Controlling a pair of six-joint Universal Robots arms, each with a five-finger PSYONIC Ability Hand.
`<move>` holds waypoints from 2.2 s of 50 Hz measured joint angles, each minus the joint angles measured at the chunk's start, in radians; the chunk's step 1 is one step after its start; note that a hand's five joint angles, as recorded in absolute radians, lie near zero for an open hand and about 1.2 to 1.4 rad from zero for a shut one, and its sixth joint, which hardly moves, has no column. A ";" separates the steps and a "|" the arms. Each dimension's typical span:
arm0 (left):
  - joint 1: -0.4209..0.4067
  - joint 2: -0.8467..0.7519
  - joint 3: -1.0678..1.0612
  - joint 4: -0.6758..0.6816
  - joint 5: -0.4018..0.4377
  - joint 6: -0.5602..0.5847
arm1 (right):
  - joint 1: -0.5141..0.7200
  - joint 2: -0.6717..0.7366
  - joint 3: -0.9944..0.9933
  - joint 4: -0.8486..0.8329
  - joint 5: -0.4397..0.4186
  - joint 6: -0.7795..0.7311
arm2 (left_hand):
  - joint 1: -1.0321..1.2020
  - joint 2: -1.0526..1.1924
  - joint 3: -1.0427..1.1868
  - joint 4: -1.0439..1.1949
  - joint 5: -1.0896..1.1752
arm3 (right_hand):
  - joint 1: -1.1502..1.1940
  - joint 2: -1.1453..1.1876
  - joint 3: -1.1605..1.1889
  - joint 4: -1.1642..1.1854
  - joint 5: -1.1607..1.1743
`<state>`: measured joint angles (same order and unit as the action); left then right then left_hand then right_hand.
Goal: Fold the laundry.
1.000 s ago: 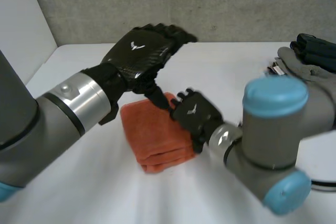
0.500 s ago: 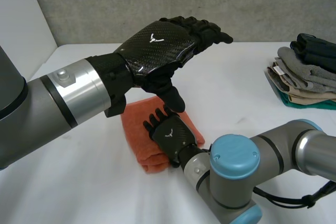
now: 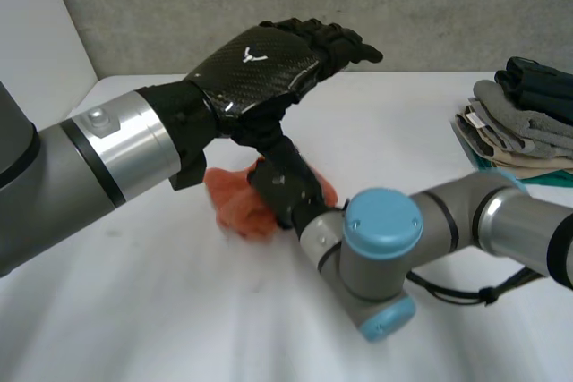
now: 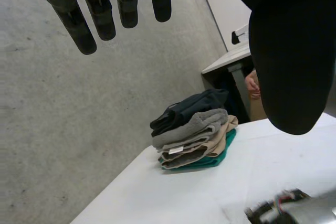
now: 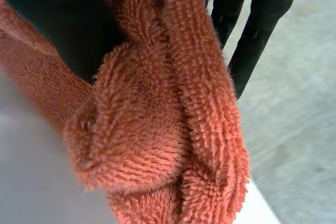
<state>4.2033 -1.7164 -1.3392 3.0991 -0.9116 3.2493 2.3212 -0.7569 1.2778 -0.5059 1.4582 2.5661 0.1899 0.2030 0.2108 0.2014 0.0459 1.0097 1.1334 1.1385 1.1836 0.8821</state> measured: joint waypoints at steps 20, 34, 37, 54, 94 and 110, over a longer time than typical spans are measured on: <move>0.053 0.019 0.165 0.005 -0.067 -0.129 | -0.316 -0.123 -0.462 0.119 0.037 0.031 | 0.000 0.000 0.000 0.000 0.000 | 0.000 0.000 0.000 0.011 0.013; 0.045 0.010 0.141 0.006 -0.067 -0.133 | -0.713 -0.130 -0.548 0.122 -0.121 0.094 | 0.000 0.000 0.000 0.000 0.000 | 0.000 0.000 0.006 0.014 0.013; 0.041 0.005 0.129 0.006 -0.067 -0.132 | -0.797 -0.085 -0.541 0.123 -0.186 0.121 | 0.000 0.000 0.000 0.000 0.000 | 0.000 0.000 0.006 0.014 0.013; 0.020 -0.028 0.071 0.019 -0.066 -0.120 | -1.018 0.101 -0.285 0.117 -0.465 0.143 | 0.000 0.000 0.000 0.000 0.000 | -0.514 -0.598 -0.576 -0.584 -0.434; -0.066 -0.001 0.210 0.036 -0.145 -0.169 | -1.202 -0.401 -0.468 0.557 -0.073 0.018 | 0.000 -0.003 -0.007 -0.006 0.000 | -0.776 -0.918 -0.929 -0.975 -0.542; 0.267 0.086 0.283 -0.040 -0.505 -0.106 | -0.570 -0.571 -0.110 0.176 -0.133 0.241 | 0.000 -0.003 -0.007 -0.006 0.000 | -0.776 -0.918 -0.929 -0.975 -0.542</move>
<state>4.4706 -1.6307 -1.0560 3.0587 -1.4164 3.1436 1.7507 -1.3281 1.1676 -0.3299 1.3250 2.8067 0.1899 0.1996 0.2037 0.1956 0.0459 0.2334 0.2150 0.2099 0.2082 0.3397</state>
